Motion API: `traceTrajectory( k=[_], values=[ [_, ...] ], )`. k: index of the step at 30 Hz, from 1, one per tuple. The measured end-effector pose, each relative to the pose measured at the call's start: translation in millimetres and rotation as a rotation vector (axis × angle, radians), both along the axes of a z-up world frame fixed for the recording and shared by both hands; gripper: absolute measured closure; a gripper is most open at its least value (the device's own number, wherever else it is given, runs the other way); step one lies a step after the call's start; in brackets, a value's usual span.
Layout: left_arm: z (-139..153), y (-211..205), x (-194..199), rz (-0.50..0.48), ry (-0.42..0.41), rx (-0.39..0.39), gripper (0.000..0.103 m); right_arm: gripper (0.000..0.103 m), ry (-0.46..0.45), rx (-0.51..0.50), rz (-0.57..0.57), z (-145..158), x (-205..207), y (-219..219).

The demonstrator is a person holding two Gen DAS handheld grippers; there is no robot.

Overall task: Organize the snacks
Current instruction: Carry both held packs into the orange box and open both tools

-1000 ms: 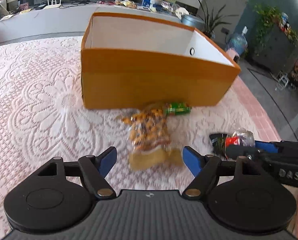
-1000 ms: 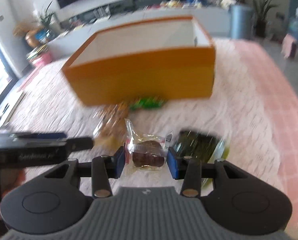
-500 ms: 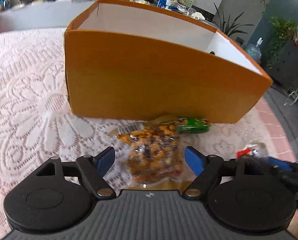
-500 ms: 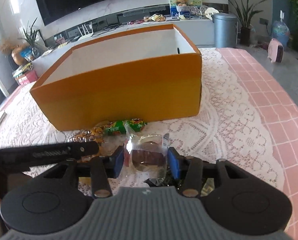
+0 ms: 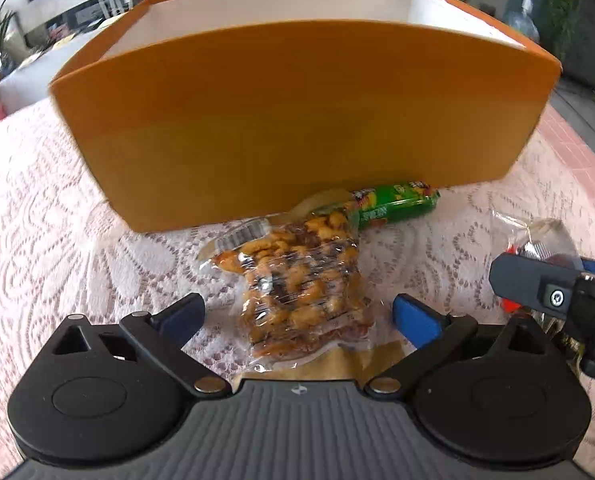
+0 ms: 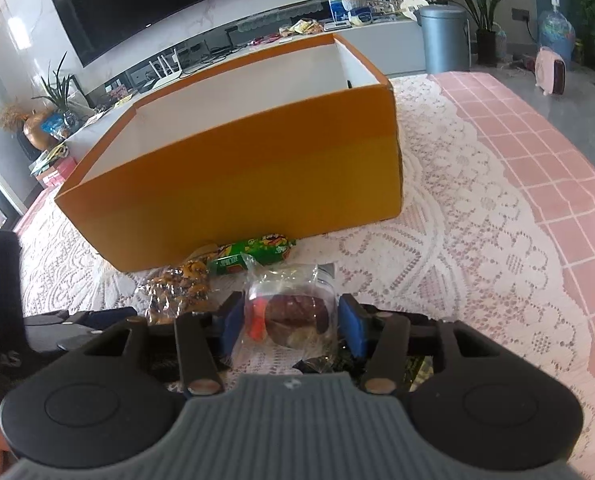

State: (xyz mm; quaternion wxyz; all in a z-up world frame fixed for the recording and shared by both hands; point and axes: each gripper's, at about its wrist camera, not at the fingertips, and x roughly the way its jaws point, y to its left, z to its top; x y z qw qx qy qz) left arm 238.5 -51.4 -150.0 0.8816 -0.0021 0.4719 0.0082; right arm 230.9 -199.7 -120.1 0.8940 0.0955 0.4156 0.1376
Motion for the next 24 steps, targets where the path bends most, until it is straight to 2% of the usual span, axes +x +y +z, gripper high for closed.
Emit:
traceTrajectory(
  k=[4, 12, 20, 24],
  values=[
    [1.5, -1.1, 2.9, 0.012, 0.026, -0.009, 0.0, 0.053, 0.015, 0.017, -0.022, -2.6, 2.4, -5.3],
    [1.7, -2.0, -2.4, 0.01, 0.005, -0.02, 0.0, 0.053, 0.017, 0.031, -0.027, -2.9, 3.2, -8.3],
    [11.4, -1.9, -0.4, -0.009, 0.026, -0.014, 0.012, 0.055, 0.014, 0.03, -0.022, -2.9, 2.8, -8.3],
    [20.7, 1.5, -5.1, -0.018, 0.012, -0.017, 0.014, 0.058, 0.012, 0.039, -0.026, -2.6, 2.9, -9.8]
  ],
)
